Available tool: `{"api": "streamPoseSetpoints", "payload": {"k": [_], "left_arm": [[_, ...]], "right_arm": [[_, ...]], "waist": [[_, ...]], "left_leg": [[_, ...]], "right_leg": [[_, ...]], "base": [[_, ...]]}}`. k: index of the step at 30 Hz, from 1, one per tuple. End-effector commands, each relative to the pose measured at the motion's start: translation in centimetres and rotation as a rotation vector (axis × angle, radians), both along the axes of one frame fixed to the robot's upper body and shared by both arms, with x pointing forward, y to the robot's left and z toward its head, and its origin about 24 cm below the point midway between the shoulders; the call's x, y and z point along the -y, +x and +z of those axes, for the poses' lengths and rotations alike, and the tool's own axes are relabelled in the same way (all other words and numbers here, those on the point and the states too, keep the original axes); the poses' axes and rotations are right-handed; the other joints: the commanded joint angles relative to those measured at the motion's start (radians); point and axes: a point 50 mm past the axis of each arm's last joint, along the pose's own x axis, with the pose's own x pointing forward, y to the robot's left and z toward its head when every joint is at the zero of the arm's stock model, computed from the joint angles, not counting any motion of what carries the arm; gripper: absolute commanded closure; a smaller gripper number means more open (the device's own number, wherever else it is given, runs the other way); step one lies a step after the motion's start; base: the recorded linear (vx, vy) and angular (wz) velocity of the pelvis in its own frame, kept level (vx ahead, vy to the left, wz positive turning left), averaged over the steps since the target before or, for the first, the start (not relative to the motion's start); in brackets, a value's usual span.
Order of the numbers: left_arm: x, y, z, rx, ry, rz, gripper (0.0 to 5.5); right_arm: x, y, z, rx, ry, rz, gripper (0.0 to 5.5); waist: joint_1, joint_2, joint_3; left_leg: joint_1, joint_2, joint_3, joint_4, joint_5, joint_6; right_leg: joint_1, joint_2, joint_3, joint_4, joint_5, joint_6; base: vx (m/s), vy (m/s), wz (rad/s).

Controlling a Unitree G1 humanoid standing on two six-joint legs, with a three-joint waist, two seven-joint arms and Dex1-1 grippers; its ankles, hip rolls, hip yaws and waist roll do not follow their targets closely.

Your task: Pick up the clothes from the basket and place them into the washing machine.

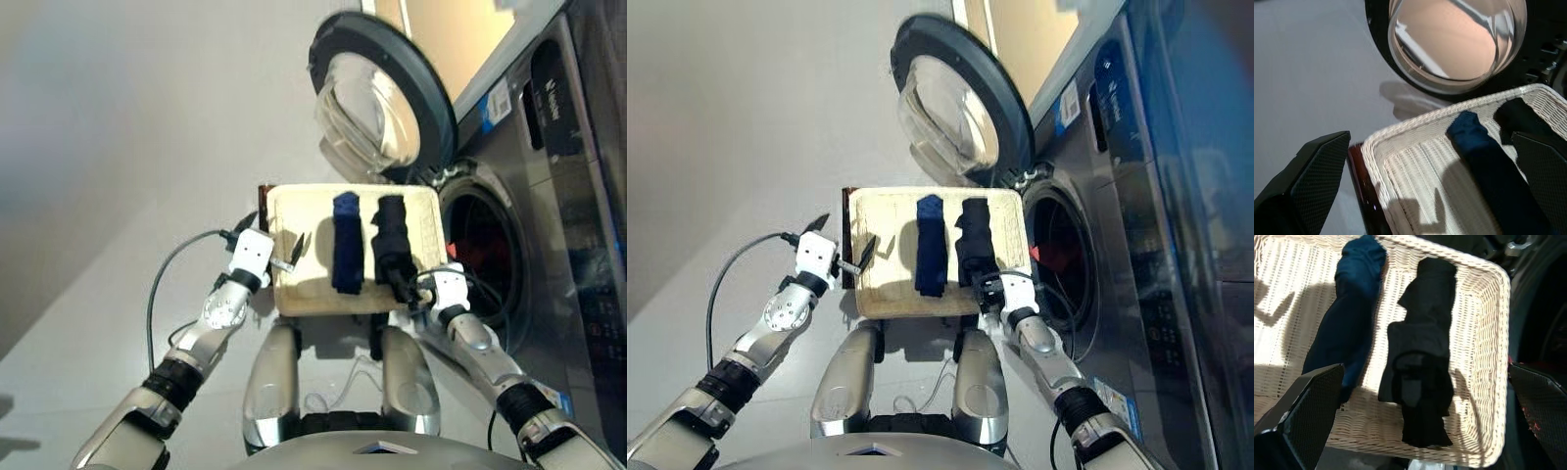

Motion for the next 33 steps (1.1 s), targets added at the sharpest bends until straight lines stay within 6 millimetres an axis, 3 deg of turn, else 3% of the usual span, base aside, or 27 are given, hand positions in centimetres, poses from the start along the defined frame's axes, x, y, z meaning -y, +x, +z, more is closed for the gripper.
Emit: {"api": "streamPoseSetpoints", "payload": {"k": [1, 7, 13, 19, 23, 31, 33], "left_arm": [[0.4, -0.8, -0.9, -0.047, -0.004, -0.028, 0.0], [-1.5, -3.6, -6.0, -0.294, 0.083, 0.015, 0.0], [-4.9, -9.1, -12.3, -0.648, 0.298, 0.167, 0.0], [-5.9, -11.5, -13.6, -0.767, 0.266, 0.274, 0.0], [-5.7, -11.7, -13.7, -0.769, 0.269, 0.262, 0.0], [-4.9, -10.9, -13.4, -0.728, 0.241, 0.253, 0.0], [-4.7, -10.9, -13.4, -0.742, 0.185, 0.282, 0.0]], "right_arm": [[0.8, -1.1, -0.8, -0.038, -0.028, -0.007, 0.0], [1.6, -4.4, -4.0, -0.235, -0.032, -0.047, 0.0], [2.3, -7.0, -6.2, -0.382, -0.052, -0.101, 0.0], [2.7, -9.3, -7.5, -0.486, -0.019, -0.157, 0.0], [2.7, -10.0, -7.9, -0.523, -0.001, -0.183, 0.0], [2.3, -9.3, -7.6, -0.493, 0.013, -0.184, 0.0], [2.2, -8.1, -6.9, -0.434, 0.05, -0.199, 0.0]], "waist": [[0.006, -0.008, -0.087], [-0.008, 0.002, -0.168], [-0.001, -0.003, -0.221], [-0.001, -0.005, -0.253], [0.001, -0.002, -0.266], [0.003, 0.0, -0.264], [-0.003, 0.002, -0.258]], "left_leg": [[0.05, -0.012, 0.044, -0.026, -0.026, -0.002], [0.157, -0.011, 0.081, -0.206, 0.028, 0.01], [0.197, -0.013, 0.094, -0.212, 0.014, 0.015], [0.228, -0.01, 0.095, -0.216, 0.001, 0.016], [0.234, -0.011, 0.088, -0.218, -0.001, 0.016], [0.23, -0.011, 0.081, -0.216, 0.0, 0.015], [0.226, -0.009, 0.085, -0.212, -0.002, 0.015]], "right_leg": [[0.001, -0.021, 0.015, -0.07, 0.088, 0.043], [0.064, -0.028, 0.008, -0.178, 0.137, 0.059], [0.1, -0.034, 0.018, -0.201, 0.142, 0.063], [0.13, -0.037, 0.016, -0.196, 0.128, 0.061], [0.143, -0.04, 0.008, -0.201, 0.125, 0.06], [0.145, -0.041, 0.002, -0.202, 0.12, 0.058], [0.136, -0.04, 0.007, -0.198, 0.12, 0.059]], "base": [[0.094, 0.055, 0.0], [0.081, 0.059, -0.077], [0.025, 0.003, -0.004], [0.058, 0.008, 0.009], [0.0, 0.0, 0.0], [0.0, 0.0, 0.0], [0.0, 0.0, 0.0]]}}
